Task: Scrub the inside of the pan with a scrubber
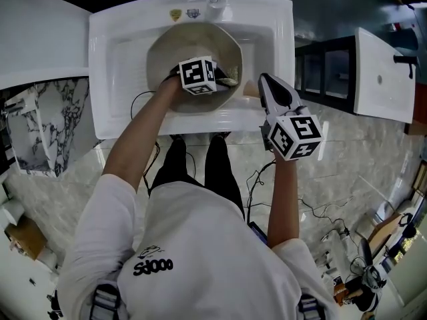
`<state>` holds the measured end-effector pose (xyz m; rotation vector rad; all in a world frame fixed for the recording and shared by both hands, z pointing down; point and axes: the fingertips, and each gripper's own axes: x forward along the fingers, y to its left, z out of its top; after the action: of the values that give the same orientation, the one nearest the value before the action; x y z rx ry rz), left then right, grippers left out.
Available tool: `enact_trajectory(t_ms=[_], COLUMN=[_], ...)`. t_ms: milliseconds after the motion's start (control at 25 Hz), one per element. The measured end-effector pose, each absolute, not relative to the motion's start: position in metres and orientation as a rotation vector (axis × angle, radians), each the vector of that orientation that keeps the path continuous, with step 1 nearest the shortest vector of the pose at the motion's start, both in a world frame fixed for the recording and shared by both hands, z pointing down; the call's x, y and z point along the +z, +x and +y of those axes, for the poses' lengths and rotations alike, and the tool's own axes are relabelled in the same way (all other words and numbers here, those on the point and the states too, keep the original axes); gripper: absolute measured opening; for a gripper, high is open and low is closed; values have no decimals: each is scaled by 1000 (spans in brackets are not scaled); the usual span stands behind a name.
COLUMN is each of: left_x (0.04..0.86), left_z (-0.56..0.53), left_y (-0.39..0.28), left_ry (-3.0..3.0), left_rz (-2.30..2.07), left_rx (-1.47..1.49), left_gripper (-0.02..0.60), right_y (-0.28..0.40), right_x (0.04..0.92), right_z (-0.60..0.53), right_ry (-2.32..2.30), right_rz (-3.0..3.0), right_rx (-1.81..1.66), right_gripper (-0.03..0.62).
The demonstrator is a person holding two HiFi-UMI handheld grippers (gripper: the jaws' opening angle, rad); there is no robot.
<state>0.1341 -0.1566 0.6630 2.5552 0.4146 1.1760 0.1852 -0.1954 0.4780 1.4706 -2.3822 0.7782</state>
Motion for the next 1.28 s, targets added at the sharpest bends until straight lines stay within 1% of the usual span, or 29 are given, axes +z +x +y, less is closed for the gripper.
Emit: enact_trajectory(t_ms=[280,720,880,1080,1280], left_x=[654,652,646,645,647], left_z=[-123,-88,-83,-82,-89], left_y=[114,60,38,2,-17], left_ry=[2417,2187,2094,1898,1831], left_rz=[620,877,964,1072,1050], left_rx=[1166,1293,1407,1679,1773], left_gripper=[66,66,63,63,63], right_y=[186,175,174,177,175], right_x=[473,478,476,478,481], right_z=[-194,-192,-192,-189,-187], right_ry=[1477,1449,1448,1450,1457], right_rz=[-2390,-2390,-2399,-2391,-2381], right_rx=[810,830,845,861,898], right_gripper=[9,9,9,9,9])
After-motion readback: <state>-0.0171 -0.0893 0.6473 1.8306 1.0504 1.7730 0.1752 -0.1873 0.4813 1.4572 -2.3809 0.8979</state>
